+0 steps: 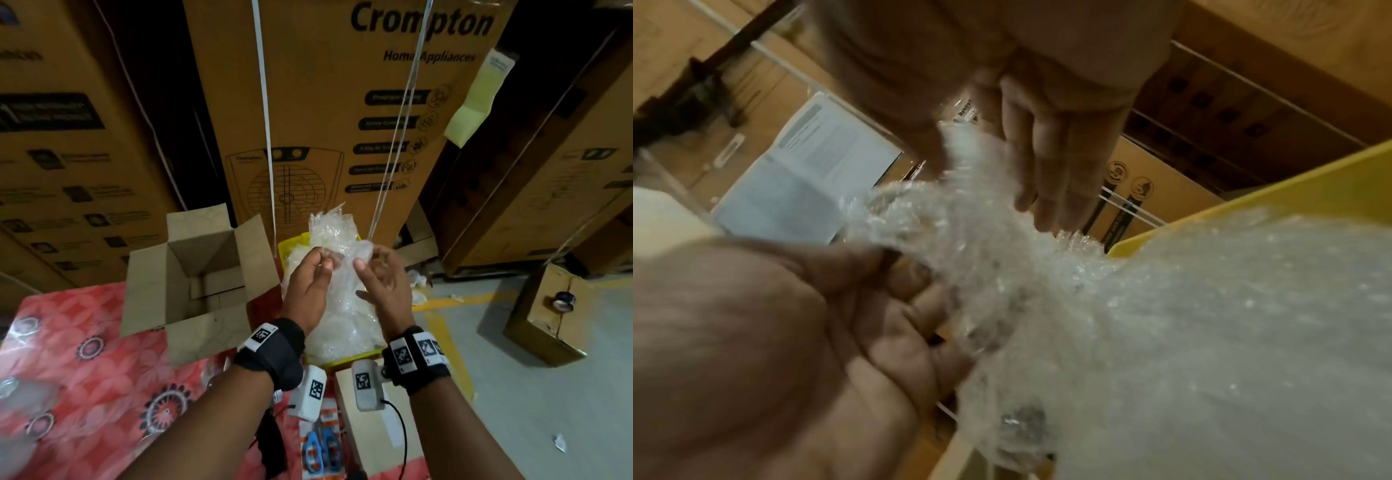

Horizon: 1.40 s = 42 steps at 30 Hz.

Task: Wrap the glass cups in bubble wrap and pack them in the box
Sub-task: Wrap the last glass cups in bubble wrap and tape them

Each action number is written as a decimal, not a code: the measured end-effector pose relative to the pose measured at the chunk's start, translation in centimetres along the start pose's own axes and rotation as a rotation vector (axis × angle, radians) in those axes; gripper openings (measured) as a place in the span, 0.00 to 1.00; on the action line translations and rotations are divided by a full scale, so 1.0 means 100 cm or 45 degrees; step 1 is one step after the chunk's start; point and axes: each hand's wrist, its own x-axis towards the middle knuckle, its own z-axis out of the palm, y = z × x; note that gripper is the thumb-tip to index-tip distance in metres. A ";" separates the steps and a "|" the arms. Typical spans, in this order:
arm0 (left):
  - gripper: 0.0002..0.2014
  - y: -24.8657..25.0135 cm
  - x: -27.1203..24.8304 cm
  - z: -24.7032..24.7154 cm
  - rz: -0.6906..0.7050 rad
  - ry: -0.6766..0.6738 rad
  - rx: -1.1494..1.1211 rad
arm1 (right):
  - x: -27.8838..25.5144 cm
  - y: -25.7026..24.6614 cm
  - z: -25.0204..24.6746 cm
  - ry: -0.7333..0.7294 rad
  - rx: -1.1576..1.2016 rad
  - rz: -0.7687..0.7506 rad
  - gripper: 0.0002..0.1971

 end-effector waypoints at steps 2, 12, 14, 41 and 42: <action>0.10 -0.003 -0.001 0.004 -0.028 0.050 0.059 | 0.004 0.004 0.005 0.145 -0.134 0.002 0.17; 0.17 0.012 0.034 -0.037 -0.471 0.967 -0.849 | 0.024 0.029 -0.049 0.702 0.456 0.175 0.18; 0.11 0.019 0.039 -0.044 -0.470 1.008 -0.951 | 0.021 0.033 -0.046 0.676 0.274 0.040 0.16; 0.39 0.093 -0.024 -0.157 -0.434 0.934 -0.391 | -0.024 -0.044 0.059 -0.591 0.424 0.713 0.44; 0.36 0.098 -0.027 -0.158 -0.416 0.909 -0.350 | -0.027 -0.047 0.067 -0.617 0.487 0.718 0.37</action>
